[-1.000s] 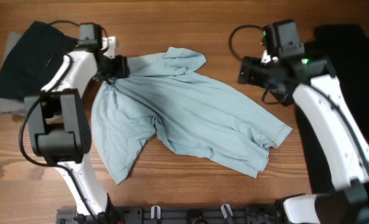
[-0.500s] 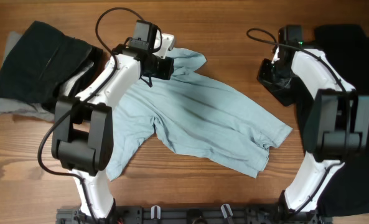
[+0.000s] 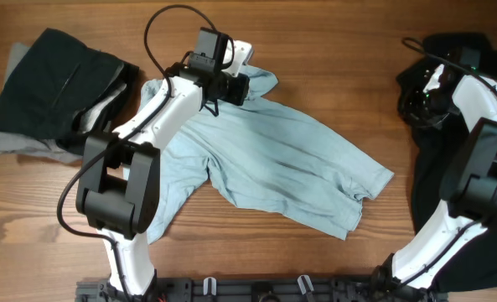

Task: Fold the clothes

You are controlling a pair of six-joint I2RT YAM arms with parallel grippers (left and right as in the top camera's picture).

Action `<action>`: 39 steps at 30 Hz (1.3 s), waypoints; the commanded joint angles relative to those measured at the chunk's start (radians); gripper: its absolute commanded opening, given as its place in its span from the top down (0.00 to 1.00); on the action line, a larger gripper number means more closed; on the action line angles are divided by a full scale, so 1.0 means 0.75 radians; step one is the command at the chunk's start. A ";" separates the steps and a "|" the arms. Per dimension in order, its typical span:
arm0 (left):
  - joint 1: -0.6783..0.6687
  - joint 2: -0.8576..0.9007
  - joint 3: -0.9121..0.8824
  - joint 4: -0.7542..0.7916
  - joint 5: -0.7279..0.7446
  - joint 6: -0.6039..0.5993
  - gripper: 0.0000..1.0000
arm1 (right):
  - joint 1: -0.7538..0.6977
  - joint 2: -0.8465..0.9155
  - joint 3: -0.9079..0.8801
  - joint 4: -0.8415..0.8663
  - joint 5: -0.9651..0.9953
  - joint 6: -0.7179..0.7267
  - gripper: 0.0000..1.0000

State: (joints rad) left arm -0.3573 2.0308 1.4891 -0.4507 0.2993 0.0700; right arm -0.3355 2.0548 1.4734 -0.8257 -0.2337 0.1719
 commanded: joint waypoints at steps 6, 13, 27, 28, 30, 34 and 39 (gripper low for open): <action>0.053 0.238 -0.003 0.272 -0.111 -0.010 0.92 | 0.079 -0.547 0.000 -0.170 -0.348 -0.192 0.50; 0.291 0.399 -0.003 0.445 -0.172 -0.254 0.96 | 0.262 -0.566 -0.024 -0.304 -0.292 -0.195 0.43; 0.528 0.248 0.437 0.098 -0.020 -0.343 0.61 | 0.396 -0.348 -0.443 0.204 -0.013 -0.003 0.21; 0.528 0.190 0.437 0.030 -0.020 -0.343 0.55 | 0.396 -0.302 -0.448 0.266 -0.004 0.020 0.23; 0.528 0.075 0.437 -0.126 -0.021 -0.287 0.49 | 0.396 -0.224 -0.448 0.339 0.015 0.020 0.25; 0.524 -0.209 0.437 -0.432 -0.026 -0.197 0.37 | 0.396 -0.105 -0.448 0.453 0.016 0.029 0.34; 0.522 -0.490 0.437 -0.680 -0.026 -0.172 0.37 | 0.396 -0.046 -0.448 0.543 -0.038 0.014 0.70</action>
State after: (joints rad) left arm 0.0353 1.7592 1.8030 -0.8982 0.2752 -0.0978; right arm -0.0410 1.9446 1.1568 -0.4309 -0.2462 0.1837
